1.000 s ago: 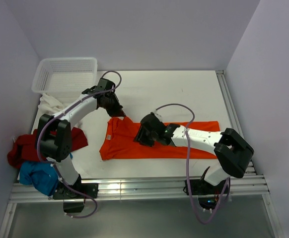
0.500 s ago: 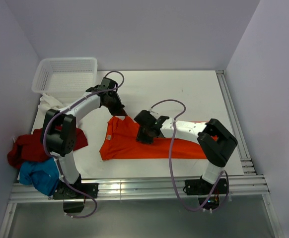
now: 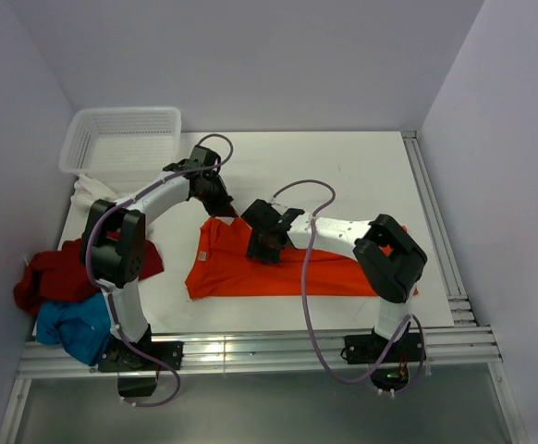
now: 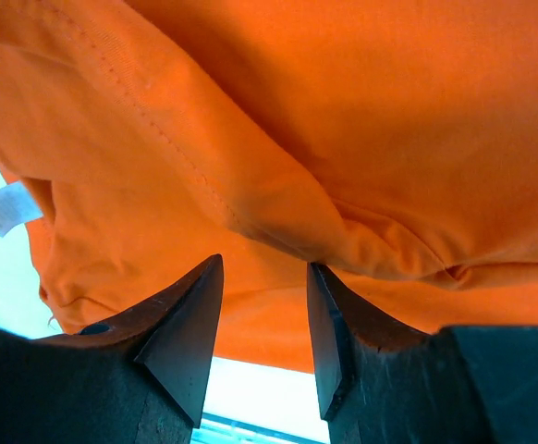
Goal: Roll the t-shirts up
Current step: Fold the tshirt
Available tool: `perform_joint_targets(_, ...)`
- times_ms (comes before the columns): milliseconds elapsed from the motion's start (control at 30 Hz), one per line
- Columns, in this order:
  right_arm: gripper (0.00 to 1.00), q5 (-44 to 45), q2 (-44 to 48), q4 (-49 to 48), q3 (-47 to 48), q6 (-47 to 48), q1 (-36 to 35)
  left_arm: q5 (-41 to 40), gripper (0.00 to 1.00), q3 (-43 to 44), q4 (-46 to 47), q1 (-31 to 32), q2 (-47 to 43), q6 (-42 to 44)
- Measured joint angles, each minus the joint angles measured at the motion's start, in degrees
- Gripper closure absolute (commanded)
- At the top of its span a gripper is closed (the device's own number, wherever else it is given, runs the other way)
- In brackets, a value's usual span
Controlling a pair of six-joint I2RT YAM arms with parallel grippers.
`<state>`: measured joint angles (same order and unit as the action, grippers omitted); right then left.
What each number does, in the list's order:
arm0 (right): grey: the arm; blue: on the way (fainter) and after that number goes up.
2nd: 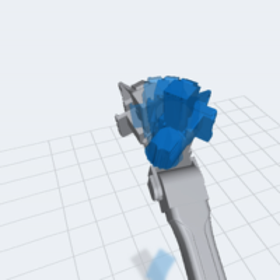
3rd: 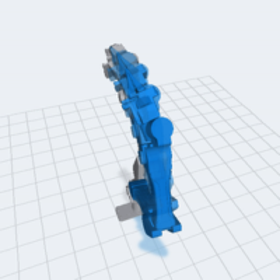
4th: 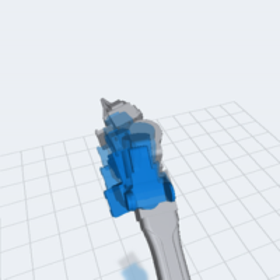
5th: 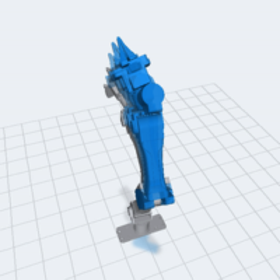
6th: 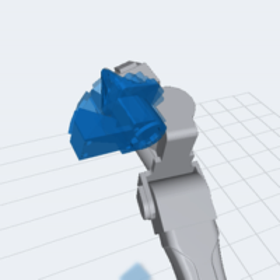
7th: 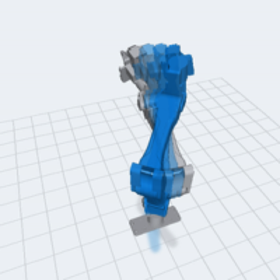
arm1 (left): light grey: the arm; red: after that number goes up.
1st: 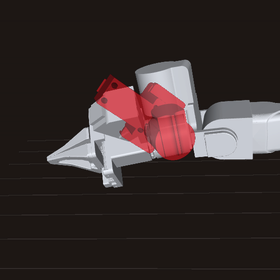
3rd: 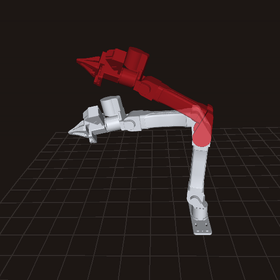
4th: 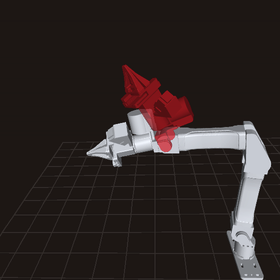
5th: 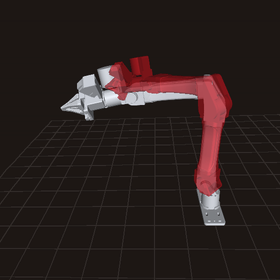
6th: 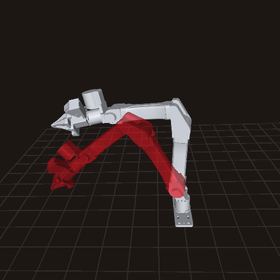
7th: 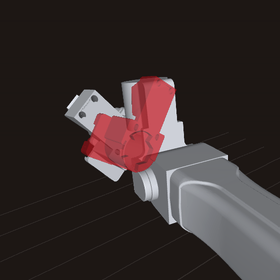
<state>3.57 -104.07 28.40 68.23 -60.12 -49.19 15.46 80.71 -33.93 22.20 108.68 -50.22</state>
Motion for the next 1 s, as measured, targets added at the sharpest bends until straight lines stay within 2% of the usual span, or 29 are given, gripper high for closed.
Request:
perform_joint_targets(633, 0.6, -0.1, -5.6, 3.8, 4.4, -3.4, 0.4, 1.7, 1.0, -0.2, 0.7, 0.0, 0.0, -0.1)
perform_joint_targets(1000, 0.68, 2.0, -6.4, 8.5, 7.9, -9.9, 0.4, 2.9, 1.0, -0.9, 0.6, 0.0, 0.0, 0.0)
